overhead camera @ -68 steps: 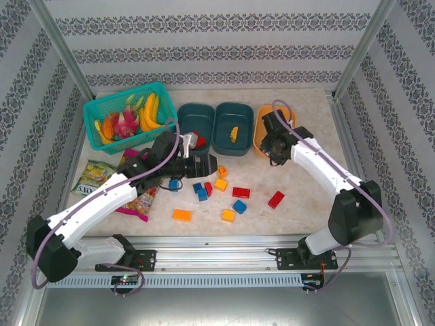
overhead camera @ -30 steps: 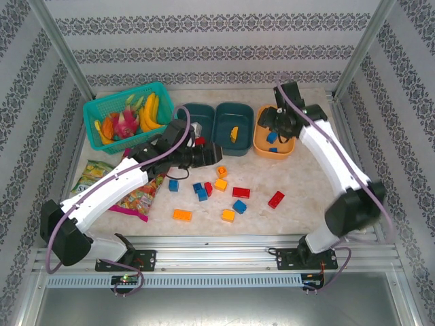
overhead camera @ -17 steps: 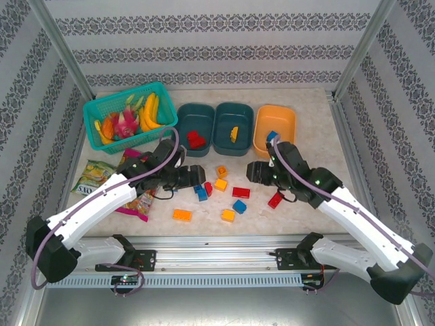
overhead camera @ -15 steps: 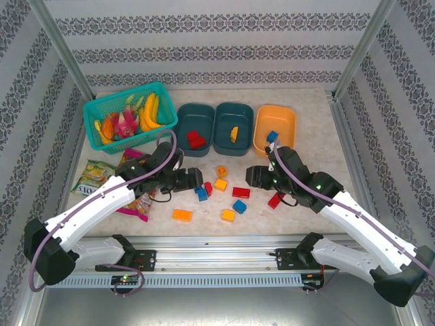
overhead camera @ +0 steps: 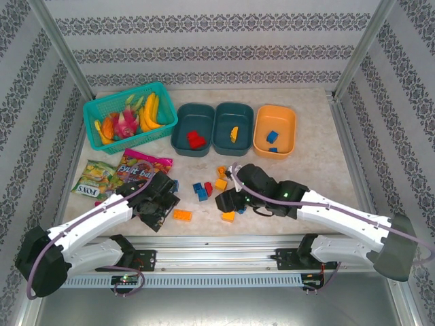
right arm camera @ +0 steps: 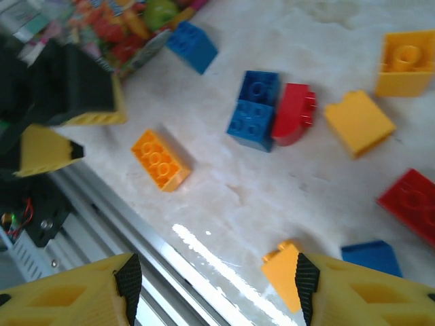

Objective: Sort the legos into containers by color

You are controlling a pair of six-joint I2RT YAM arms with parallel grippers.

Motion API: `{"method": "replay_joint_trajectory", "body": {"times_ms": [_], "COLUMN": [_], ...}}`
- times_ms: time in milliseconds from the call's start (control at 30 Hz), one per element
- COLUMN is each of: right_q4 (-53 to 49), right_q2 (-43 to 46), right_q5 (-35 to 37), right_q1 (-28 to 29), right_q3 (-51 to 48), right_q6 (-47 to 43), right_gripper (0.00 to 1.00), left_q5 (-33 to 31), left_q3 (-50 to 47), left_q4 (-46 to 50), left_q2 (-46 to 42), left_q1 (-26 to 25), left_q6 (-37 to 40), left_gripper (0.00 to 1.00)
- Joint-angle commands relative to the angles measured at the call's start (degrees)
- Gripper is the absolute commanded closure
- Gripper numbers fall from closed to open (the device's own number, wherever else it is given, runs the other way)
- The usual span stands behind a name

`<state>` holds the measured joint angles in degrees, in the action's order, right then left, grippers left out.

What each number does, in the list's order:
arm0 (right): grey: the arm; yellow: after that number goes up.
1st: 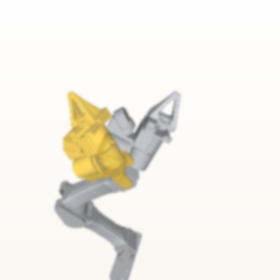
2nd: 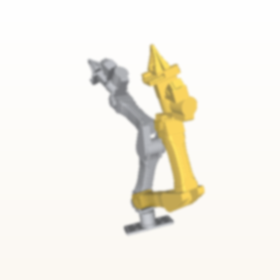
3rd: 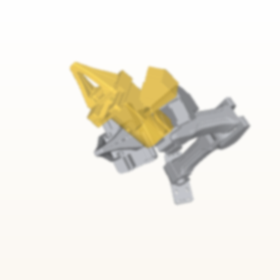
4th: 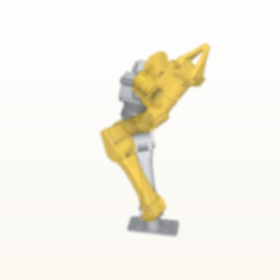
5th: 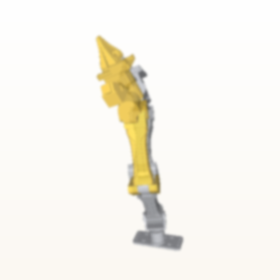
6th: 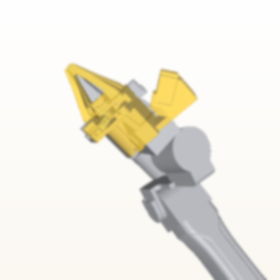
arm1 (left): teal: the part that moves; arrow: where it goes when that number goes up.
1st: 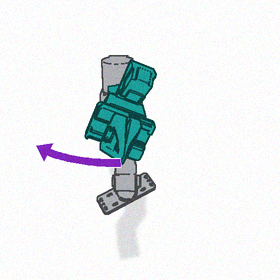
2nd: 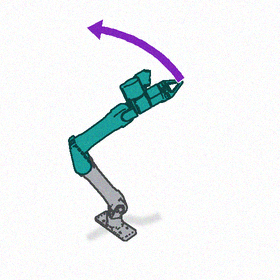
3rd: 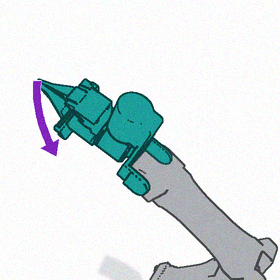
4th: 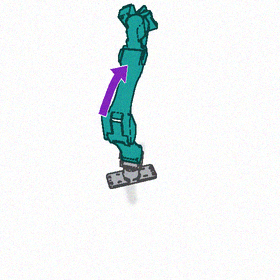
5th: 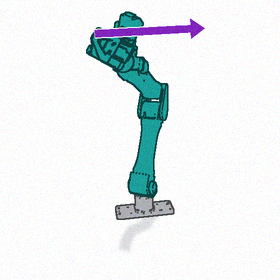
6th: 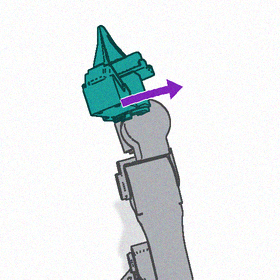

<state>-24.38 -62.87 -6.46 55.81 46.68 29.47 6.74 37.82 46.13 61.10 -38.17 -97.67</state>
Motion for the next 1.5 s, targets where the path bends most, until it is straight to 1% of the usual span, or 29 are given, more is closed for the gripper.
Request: {"method": "replay_joint_trajectory", "body": {"times_ms": [0,133,233,433,500,533,633,700,733,833,900,967,1033,1167,1233,1300,1467], "right_q4": [6.5,5.6,5.7,5.1,5.0,5.0,4.8,4.7,4.6,4.4,3.8,3.0,2.7,1.3,2.0,2.7,3.2], "right_q2": [-0.4,-1.2,-0.6,1.3,1.9,2.1,2.7,3.0,3.2,3.5,3.7,4.3,5.4,7.6,8.3,7.9,4.2], "right_q5": [-1.3,-1.6,-1.0,-0.1,-0.2,-0.2,-0.2,-0.2,-0.1,0.1,0.8,2.2,3.4,10.0,13.3,13.9,11.7], "right_q1": [0.4,0.3,0.3,-0.3,-0.7,-0.9,-1.4,-1.7,-1.8,-2.3,-2.7,-3.7,-5.8,-10.9,-14.3,-17.8,-25.2], "right_q3": [-1.3,-0.7,-1.3,-1.8,-2.1,-2.2,-2.5,-2.6,-2.6,-2.2,-1.5,-0.3,1.3,5.4,6.7,8.4,12.6], "right_q6": [-3.7,-3.7,-3.4,-3.6,-3.3,-3.2,-2.7,-2.4,-2.3,-2.2,-2.2,-2.0,-1.6,0.4,1.8,3.3,5.8], "right_gripper": [0.36,0.36,0.36,0.36,0.36,0.36,0.36,0.36,0.36,0.36,0.36,0.36,0.36,0.36,0.35,0.35,0.35], "left_q5": [-1.6,-0.8,-0.6,-0.2,-0.4,-0.5,-1.4,-2.0,-2.2,-3.8,-5.5,-7.7,-10.4,-14.1,-14.4,-14.2,-10.5], "left_q3": [-0.2,0.6,1.5,0.8,0.4,0.5,1.5,1.7,1.8,3.1,4.7,7.4,11.7,22.4,30.1,37.4,54.6], "left_q4": [-5.5,-8.7,-9.1,-11.6,-13.1,-13.9,-14.3,-14.7,-14.7,-12.6,-10.1,-7.0,-3.5,-0.4,0.7,1.6,1.3], "left_q2": [2.9,7.3,10.2,15.3,17.1,18.0,20.1,20.6,20.7,19.4,17.8,16.1,14.8,16.3,20.2,25.0,38.4], "left_q1": [-0.9,-1.9,-3.1,-4.0,-4.1,-4.0,-4.0,-4.0,-4.1,-4.0,-4.0,-4.0,-4.1,-3.2,-2.0,-1.3,1.1], "left_q6": [-14.2,-19.0,-20.9,-23.9,-24.1,-23.9,-22.4,-21.6,-21.2,-19.7,-17.9,-15.1,-10.6,2.3,11.4,19.5,34.2], "left_gripper": [0.18,0.17,0.2,0.28,0.34,0.35,0.45,0.55,0.58,0.64,0.65,0.66,0.67,0.68,0.68,0.68,0.68]}}
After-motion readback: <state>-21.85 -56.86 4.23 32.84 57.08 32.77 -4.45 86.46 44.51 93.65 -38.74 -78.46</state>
